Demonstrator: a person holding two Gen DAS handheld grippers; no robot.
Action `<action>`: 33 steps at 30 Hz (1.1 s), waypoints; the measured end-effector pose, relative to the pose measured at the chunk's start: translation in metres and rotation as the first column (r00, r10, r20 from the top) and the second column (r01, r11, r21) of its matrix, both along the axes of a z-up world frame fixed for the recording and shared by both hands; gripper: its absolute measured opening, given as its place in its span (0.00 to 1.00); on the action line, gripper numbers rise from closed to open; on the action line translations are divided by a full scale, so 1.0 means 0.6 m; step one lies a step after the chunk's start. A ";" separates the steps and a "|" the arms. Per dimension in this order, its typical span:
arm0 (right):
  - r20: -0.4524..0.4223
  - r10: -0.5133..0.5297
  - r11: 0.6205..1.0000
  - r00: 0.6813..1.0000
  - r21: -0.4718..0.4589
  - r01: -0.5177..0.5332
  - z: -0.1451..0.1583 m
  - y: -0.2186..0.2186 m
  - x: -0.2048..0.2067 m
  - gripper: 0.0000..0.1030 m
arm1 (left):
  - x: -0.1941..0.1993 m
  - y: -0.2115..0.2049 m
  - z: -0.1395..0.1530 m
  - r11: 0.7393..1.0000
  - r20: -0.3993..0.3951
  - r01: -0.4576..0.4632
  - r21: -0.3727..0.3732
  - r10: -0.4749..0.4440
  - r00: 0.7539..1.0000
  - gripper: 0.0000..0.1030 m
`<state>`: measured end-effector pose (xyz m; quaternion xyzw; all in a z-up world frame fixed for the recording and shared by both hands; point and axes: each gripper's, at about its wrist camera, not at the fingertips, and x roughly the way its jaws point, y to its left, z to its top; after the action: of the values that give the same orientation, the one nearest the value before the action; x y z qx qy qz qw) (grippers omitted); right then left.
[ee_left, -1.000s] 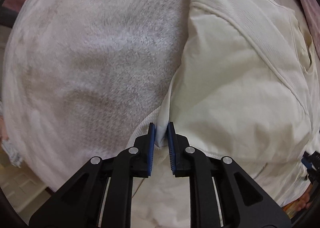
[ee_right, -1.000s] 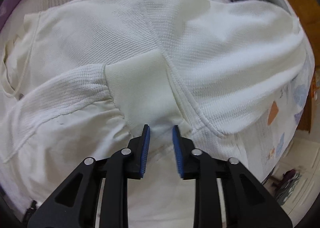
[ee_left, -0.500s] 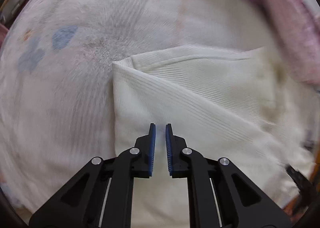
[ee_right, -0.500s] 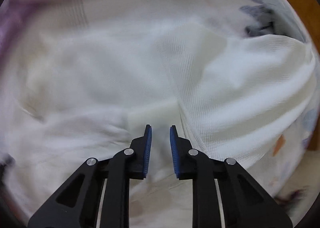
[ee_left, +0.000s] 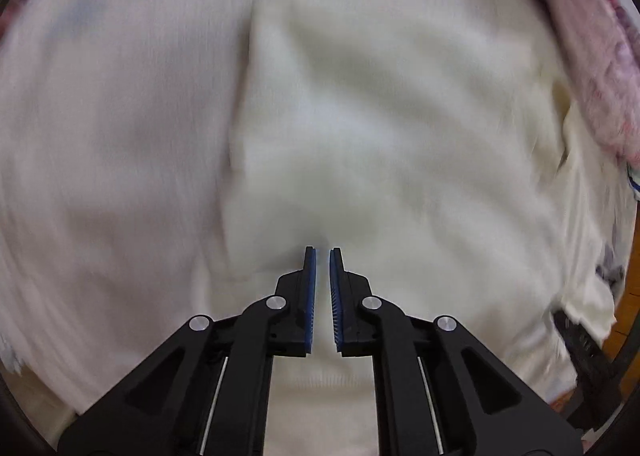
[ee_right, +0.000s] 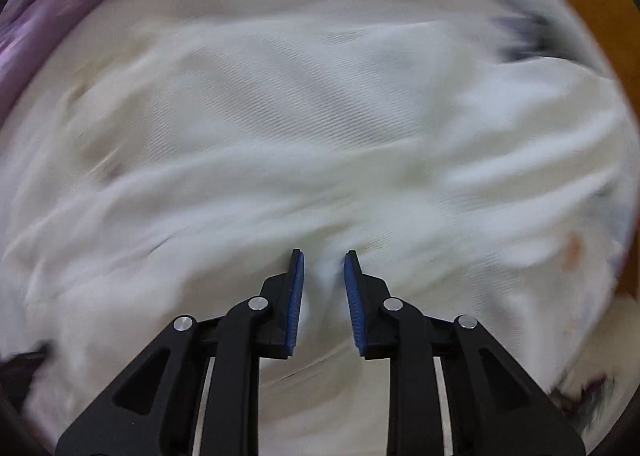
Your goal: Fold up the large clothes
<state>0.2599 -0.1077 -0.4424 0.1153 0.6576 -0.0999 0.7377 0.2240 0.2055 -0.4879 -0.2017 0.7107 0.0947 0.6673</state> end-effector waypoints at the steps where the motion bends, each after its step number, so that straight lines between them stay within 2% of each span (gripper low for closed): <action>1: -0.042 0.038 0.999 0.998 0.012 -0.038 -0.013 0.023 -0.001 0.19 | -0.024 -0.001 -0.014 1.000 -0.031 -0.021 -0.006 0.021 0.999 0.08; 3: -0.111 0.065 0.998 0.992 -0.007 -0.067 -0.033 0.045 -0.007 0.19 | -0.066 0.002 -0.013 0.999 0.007 -0.051 -0.011 0.051 0.999 0.08; 6: -0.121 0.075 0.996 0.990 -0.028 -0.079 -0.047 0.054 -0.022 0.19 | -0.094 0.007 -0.011 1.000 -0.038 -0.026 0.013 0.026 0.999 0.07; 8: -0.120 0.109 0.991 0.987 -0.061 -0.117 -0.046 0.064 -0.022 0.19 | -0.114 0.021 -0.020 0.998 -0.115 -0.026 0.052 0.032 0.993 0.08; 12: -0.158 0.139 0.983 0.978 -0.099 -0.156 -0.052 0.091 -0.018 0.19 | -0.133 0.045 -0.018 0.999 -0.091 -0.023 0.039 0.027 0.995 0.08; 15: -0.170 0.086 0.994 0.982 -0.058 -0.097 -0.056 0.080 -0.009 0.20 | -0.166 0.080 0.011 0.998 -0.086 -0.005 0.068 0.011 0.996 0.08; 18: -0.179 0.068 0.997 0.982 -0.028 -0.074 -0.062 0.053 0.009 0.20 | -0.151 0.082 0.053 0.997 -0.044 0.006 0.077 -0.003 0.999 0.08; 20: -0.225 0.064 0.998 0.972 -0.006 -0.067 -0.059 0.045 0.020 0.22 | -0.142 0.081 0.083 0.994 -0.023 0.026 0.102 -0.024 0.999 0.08; 22: -0.264 0.041 0.998 0.964 0.053 -0.028 -0.042 0.013 0.015 0.22 | -0.128 0.065 0.115 0.992 0.006 0.050 0.120 -0.051 0.999 0.08; 23: -0.262 0.035 0.997 0.964 0.077 -0.015 -0.030 0.010 -0.024 0.22 | -0.126 0.062 0.133 0.991 0.019 0.058 0.122 -0.061 0.998 0.08; 25: -0.249 0.022 0.993 0.968 0.118 0.008 -0.001 0.005 -0.051 0.28 | -0.126 0.050 0.172 0.988 0.038 0.083 0.129 -0.088 0.995 0.08; 28: -0.202 0.044 0.985 0.978 0.170 -0.009 0.069 0.008 -0.072 0.46 | -0.135 0.029 0.239 0.978 0.076 0.117 0.174 -0.131 0.988 0.09; 29: -0.190 0.063 0.986 0.980 0.162 -0.032 0.087 0.011 -0.075 0.55 | -0.144 -0.008 0.254 0.975 0.084 0.122 0.184 -0.139 0.987 0.10; 30: -0.167 0.090 0.987 0.982 0.149 -0.065 0.115 0.015 -0.081 0.62 | -0.147 -0.014 0.278 0.974 0.090 0.121 0.194 -0.140 0.986 0.26; 32: -0.103 0.140 0.983 0.985 0.133 -0.126 0.165 0.013 -0.109 0.64 | -0.163 -0.055 0.297 0.971 0.123 0.090 0.221 -0.119 0.985 0.66; 33: -0.062 0.174 0.979 0.983 0.123 -0.165 0.191 0.013 -0.123 0.64 | -0.173 -0.070 0.304 0.970 0.158 0.074 0.233 -0.113 0.981 0.66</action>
<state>0.1861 -0.1002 -0.3276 0.0982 0.6960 -0.0021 0.7113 0.1200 0.1633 -0.3056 -0.0980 0.6444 0.1258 0.7479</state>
